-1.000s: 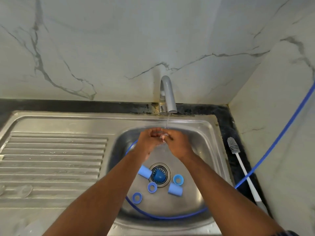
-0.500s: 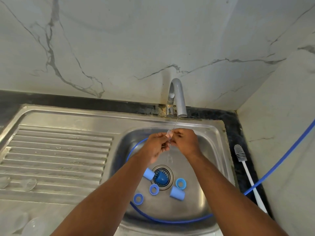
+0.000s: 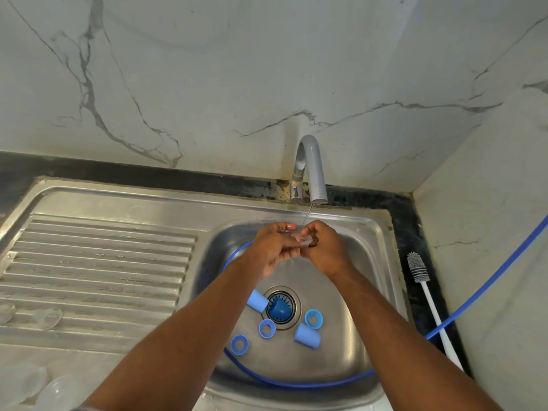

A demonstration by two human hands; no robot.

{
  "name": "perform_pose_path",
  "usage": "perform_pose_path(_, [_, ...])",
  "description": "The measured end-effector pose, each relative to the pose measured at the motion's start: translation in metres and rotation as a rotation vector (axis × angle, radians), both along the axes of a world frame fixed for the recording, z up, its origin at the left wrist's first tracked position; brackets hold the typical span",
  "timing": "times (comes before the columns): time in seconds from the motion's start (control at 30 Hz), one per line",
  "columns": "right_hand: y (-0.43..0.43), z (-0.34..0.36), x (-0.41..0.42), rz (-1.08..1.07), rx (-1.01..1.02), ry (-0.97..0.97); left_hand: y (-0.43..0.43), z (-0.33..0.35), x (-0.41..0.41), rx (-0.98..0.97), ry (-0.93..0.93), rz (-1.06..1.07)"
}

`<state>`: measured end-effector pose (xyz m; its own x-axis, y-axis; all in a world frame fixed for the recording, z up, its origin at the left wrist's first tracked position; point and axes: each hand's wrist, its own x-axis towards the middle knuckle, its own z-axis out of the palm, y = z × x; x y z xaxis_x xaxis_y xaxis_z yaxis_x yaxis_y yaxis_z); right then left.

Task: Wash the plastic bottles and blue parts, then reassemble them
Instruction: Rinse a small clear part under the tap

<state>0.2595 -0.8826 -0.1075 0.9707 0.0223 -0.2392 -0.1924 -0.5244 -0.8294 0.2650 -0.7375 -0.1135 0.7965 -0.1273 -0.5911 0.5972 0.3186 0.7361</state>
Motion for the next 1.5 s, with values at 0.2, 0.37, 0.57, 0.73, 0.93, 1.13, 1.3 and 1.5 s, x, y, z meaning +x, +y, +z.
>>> perform_pose_path(0.2, [0.002, -0.002, -0.003, 0.204, 0.018, -0.028, 0.000, -0.006, 0.005, 0.327, -0.172, 0.007])
perform_pose_path(0.37, [0.009, 0.003, -0.002, 0.163, -0.037, -0.054, 0.001, -0.008, 0.004, 0.547, -0.291, 0.050])
perform_pose_path(0.57, [0.015, 0.007, -0.007, -0.088, -0.059, -0.233, 0.008, -0.002, 0.003, 0.298, -0.185, 0.136])
perform_pose_path(0.73, [0.022, -0.001, -0.008, -0.017, -0.099, -0.143, 0.008, -0.009, 0.000, 0.317, -0.133, 0.118])
perform_pose_path(0.93, [0.020, -0.010, -0.009, -0.053, -0.053, -0.128, 0.015, -0.012, -0.005, 0.301, -0.088, 0.111])
perform_pose_path(1.13, [0.021, -0.009, -0.011, -0.024, -0.042, -0.123, 0.015, -0.006, -0.008, 0.245, -0.138, 0.034])
perform_pose_path(1.3, [0.014, -0.009, -0.004, 0.054, -0.154, -0.085, 0.015, -0.007, -0.008, 0.262, -0.208, -0.073])
perform_pose_path(1.5, [0.009, -0.003, -0.003, -0.006, -0.255, -0.066, 0.006, -0.005, -0.005, 0.492, -0.297, -0.182])
